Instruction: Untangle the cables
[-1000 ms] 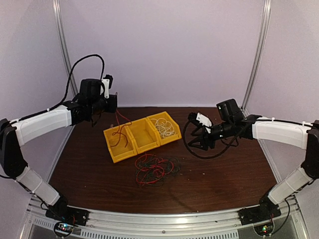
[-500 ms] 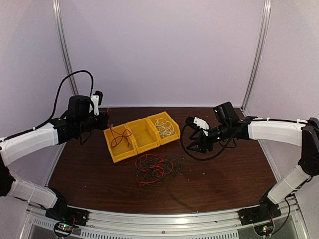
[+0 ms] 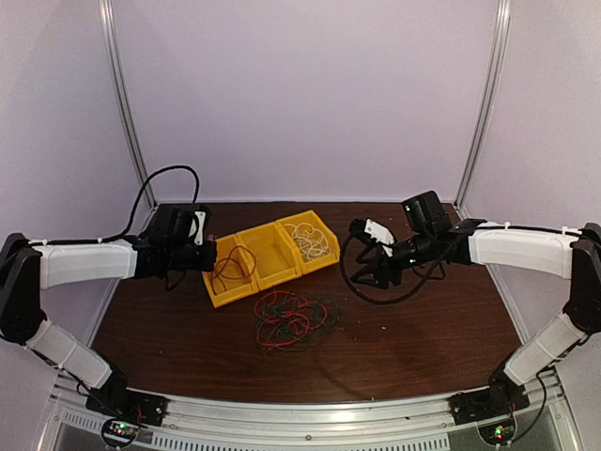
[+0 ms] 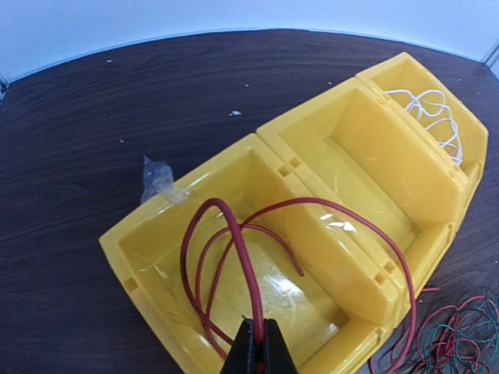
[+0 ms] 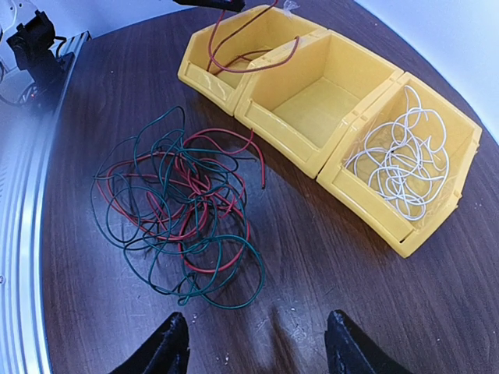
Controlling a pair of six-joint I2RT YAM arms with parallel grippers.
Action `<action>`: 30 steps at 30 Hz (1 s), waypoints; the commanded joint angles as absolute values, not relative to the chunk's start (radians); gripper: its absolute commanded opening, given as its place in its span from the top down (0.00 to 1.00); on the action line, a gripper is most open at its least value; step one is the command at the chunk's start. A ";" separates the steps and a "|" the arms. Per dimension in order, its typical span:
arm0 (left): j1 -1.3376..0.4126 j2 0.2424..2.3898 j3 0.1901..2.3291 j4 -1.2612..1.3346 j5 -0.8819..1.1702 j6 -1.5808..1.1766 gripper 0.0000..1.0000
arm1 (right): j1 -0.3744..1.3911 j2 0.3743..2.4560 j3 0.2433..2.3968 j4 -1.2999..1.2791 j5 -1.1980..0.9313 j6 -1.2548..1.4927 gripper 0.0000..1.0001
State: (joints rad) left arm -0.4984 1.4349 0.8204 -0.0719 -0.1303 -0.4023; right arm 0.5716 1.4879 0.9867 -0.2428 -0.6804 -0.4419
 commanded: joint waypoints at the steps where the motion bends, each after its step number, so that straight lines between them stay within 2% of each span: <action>1: -0.509 1.441 0.800 0.088 0.073 -0.405 1.00 | 0.575 1.473 0.979 -0.239 -0.694 -0.445 0.39; 5: -0.515 1.519 0.816 0.072 0.131 -0.423 1.00 | 0.576 1.482 0.982 -0.244 -0.699 -0.445 0.39; 13: -0.515 1.511 0.840 -0.010 -0.002 -0.472 1.00 | 0.576 1.478 0.980 -0.244 -0.698 -0.447 0.39; 14: -0.515 1.505 0.851 -0.045 -0.027 -0.471 0.96 | 0.576 1.480 0.980 -0.244 -0.699 -0.445 0.39; 16: -0.515 1.497 0.874 -0.076 -0.038 -0.463 0.70 | 0.577 1.485 0.983 -0.245 -0.703 -0.446 0.39; 18: -0.518 1.472 0.886 -0.081 -0.037 -0.457 0.60 | 0.578 1.488 0.983 -0.247 -0.704 -0.445 0.39; 25: -0.574 1.363 0.947 -0.105 -0.065 -0.433 0.49 | 0.581 1.488 0.985 -0.247 -0.700 -0.445 0.39; 30: -0.654 1.379 1.001 -0.162 -0.071 -0.434 0.47 | 0.582 1.495 0.985 -0.249 -0.700 -0.446 0.39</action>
